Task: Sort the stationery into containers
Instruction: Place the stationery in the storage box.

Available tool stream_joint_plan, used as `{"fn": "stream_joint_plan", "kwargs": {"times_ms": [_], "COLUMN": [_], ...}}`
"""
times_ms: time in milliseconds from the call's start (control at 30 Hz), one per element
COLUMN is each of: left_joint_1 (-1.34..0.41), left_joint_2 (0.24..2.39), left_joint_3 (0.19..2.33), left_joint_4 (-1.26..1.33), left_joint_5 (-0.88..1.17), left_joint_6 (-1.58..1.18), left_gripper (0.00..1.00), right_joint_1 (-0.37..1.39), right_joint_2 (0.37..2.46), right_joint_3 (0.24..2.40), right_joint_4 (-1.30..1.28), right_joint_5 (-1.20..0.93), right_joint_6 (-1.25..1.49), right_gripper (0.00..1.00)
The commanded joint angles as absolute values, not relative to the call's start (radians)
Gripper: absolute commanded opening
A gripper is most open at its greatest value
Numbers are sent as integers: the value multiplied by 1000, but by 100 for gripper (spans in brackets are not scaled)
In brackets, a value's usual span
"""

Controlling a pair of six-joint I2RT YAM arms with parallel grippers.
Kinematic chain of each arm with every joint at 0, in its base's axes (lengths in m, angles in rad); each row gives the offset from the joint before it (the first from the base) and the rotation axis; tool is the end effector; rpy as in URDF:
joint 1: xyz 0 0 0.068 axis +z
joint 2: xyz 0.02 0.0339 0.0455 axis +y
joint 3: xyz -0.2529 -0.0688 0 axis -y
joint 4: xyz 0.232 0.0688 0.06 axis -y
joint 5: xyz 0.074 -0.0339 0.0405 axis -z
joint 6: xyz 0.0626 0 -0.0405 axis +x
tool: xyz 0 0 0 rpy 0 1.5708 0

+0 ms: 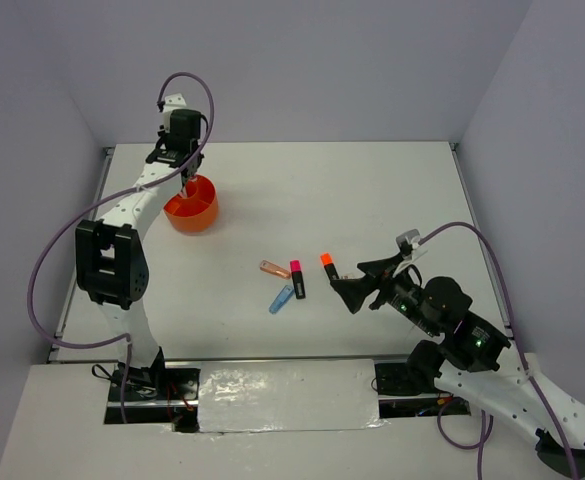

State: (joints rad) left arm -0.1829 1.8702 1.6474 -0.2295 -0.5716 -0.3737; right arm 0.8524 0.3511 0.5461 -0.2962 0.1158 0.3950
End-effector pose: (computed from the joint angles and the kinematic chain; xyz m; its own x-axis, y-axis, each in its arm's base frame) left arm 0.4467 -0.0482 0.3071 -0.2813 -0.2602 -0.9237 -0.4599 0.8813 -0.1082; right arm 0.0936 0.0961 0.2905 -0.3200 0.2147 -0.9228 -0.5948 0.7126 0.3721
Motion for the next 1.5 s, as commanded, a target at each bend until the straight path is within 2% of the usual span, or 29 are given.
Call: {"fn": "stream_joint_plan", "kwargs": {"times_ms": [0, 267, 467, 533, 567, 600, 633, 1000, 1033, 1133, 1300, 1467], "left_joint_1": [-181, -181, -179, -179, -179, -179, -179, -181, -183, -216, -316, -463], "left_joint_2": [1855, 1873, 1893, 1899, 1895, 1894, 1890, 1819, 1807, 1746, 1646, 1504], "left_joint_3": [1629, 1641, 1651, 1652, 1649, 1646, 1644, 1651, 1657, 1686, 1714, 1528], "left_joint_4": [-181, -216, -241, -241, -239, -235, -233, -239, -241, -262, -397, -436], "left_joint_5": [-611, -634, -661, -661, -660, -661, -664, -603, -586, -543, -466, -423], "left_joint_6": [-403, -422, -429, -428, -431, -430, -433, -462, -462, -445, -486, -615], "left_gripper": [0, 0, 20, 29, 44, 52, 56, 82, 88, 99, 99, 99], "right_joint_1": [848, 848, 848, 848, 850, 848, 848, 848, 848, 850, 848, 848], "right_joint_2": [338, 316, 336, 339, 339, 339, 341, 354, 354, 360, 420, 528], "right_joint_3": [554, 563, 574, 575, 578, 580, 581, 592, 591, 580, 574, 610], "right_joint_4": [-271, -301, -293, -295, -295, -296, -298, -296, -295, -291, -287, -345], "right_joint_5": [109, 123, 110, 110, 110, 112, 112, 110, 110, 113, 169, 274], "right_joint_6": [377, 365, 364, 362, 361, 359, 356, 353, 354, 362, 409, 478], "right_gripper": [100, 100, 100, 100, 100, 100, 100, 100, 100, 100, 100, 100]}}
